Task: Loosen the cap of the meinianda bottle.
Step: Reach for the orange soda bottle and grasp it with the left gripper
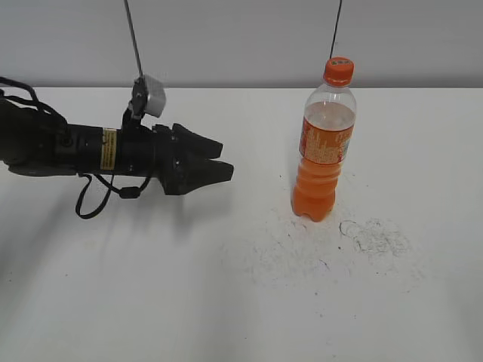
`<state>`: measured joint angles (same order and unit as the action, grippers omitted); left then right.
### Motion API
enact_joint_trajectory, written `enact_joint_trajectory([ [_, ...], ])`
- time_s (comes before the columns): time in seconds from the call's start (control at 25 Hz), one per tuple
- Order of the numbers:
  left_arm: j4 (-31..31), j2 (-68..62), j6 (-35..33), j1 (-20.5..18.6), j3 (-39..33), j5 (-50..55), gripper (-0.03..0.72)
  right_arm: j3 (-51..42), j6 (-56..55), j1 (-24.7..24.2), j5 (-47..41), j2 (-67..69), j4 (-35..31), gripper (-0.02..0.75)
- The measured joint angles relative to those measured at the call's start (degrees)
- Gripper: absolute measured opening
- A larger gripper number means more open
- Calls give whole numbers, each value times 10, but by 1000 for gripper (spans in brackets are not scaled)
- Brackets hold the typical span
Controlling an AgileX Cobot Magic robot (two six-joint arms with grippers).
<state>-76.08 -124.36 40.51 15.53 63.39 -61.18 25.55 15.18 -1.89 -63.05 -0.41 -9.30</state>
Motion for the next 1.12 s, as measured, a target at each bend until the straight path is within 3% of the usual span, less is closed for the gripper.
enact_joint_trajectory([
  [0.32, 13, -14, 5, 8, 3, -3, 527, 0, 0, 0, 0, 0, 0, 512],
  [0.52, 29, -23, 5, 43, 11, 0, 668, 0, 0, 0, 0, 0, 0, 512],
  [1.12, 29, -167, 11, 105, 186, -7, 688, 0, 0, 0, 0, 0, 0, 512],
])
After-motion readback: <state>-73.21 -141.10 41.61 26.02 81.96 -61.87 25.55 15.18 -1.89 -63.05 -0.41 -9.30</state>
